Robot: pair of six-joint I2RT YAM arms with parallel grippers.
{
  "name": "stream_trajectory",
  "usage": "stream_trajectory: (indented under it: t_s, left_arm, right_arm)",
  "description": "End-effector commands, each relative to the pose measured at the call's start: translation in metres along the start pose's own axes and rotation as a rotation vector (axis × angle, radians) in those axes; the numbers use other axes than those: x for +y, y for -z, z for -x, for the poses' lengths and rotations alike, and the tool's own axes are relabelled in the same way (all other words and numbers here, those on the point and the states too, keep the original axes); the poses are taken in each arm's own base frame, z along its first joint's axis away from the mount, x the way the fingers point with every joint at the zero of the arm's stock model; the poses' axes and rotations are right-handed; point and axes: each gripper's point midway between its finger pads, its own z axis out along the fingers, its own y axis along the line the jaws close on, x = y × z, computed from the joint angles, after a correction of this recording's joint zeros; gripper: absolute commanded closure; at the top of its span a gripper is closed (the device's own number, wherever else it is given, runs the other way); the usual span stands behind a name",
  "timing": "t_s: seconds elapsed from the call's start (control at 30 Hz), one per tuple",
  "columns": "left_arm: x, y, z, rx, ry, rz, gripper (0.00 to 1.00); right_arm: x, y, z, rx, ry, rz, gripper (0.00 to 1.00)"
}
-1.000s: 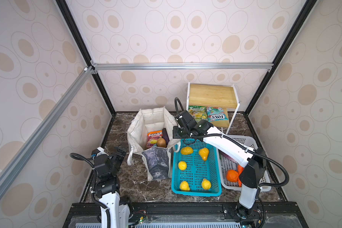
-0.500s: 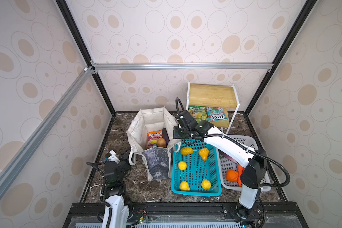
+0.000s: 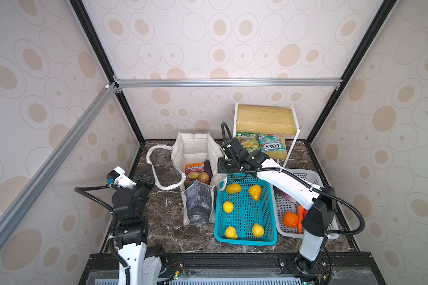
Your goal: Place the food into the grocery bag and tie it
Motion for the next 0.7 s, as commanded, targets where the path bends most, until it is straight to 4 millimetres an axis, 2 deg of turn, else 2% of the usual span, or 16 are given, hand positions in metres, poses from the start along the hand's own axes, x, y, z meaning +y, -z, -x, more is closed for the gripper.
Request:
stream_trajectory:
  t_s: [0.0, 0.07, 0.1, 0.17, 0.27, 0.3, 0.33, 0.4, 0.5, 0.57, 0.67]
  left_arm:
    - [-0.010, -0.004, 0.006, 0.016, -0.092, 0.001, 1.00]
    - [-0.022, -0.006, 0.010, 0.018, -0.125, -0.021, 1.00]
    - [-0.026, -0.008, 0.011, 0.028, -0.142, -0.029, 1.00]
    - [-0.028, -0.011, 0.012, 0.039, -0.170, -0.023, 1.00]
    - [-0.028, -0.006, 0.026, -0.022, -0.236, 0.022, 1.00]
    - [-0.027, -0.004, 0.032, -0.050, -0.266, 0.051, 1.00]
    - [-0.025, -0.001, 0.038, -0.078, -0.294, 0.075, 1.00]
    - [-0.022, 0.007, 0.050, -0.132, -0.368, 0.130, 1.00]
    - [-0.014, 0.011, 0.054, -0.150, -0.432, 0.182, 1.00]
    - [-0.009, 0.010, 0.050, -0.135, -0.446, 0.193, 1.00]
    - [-0.005, 0.011, 0.051, -0.142, -0.473, 0.211, 1.00]
  right_arm:
    - [0.005, 0.008, 0.004, -0.004, -0.010, 0.022, 0.99]
    - [0.010, 0.011, 0.006, -0.004, 0.008, 0.043, 0.97]
    - [0.013, 0.014, 0.008, -0.005, 0.020, 0.054, 0.92]
    - [0.019, 0.022, 0.013, -0.019, 0.047, 0.076, 0.72]
    - [0.030, 0.045, 0.025, -0.063, 0.073, 0.130, 0.32]
    - [0.031, 0.054, 0.029, -0.087, 0.072, 0.139, 0.23]
    - [0.031, 0.061, 0.033, -0.109, 0.070, 0.146, 0.17]
    - [0.029, 0.076, 0.040, -0.158, 0.062, 0.149, 0.12]
    - [0.016, 0.088, 0.042, -0.197, 0.015, 0.132, 0.09]
    - [-0.007, 0.088, 0.040, -0.210, -0.069, 0.095, 0.09]
    - [-0.057, 0.080, 0.029, -0.245, -0.209, -0.008, 0.12]
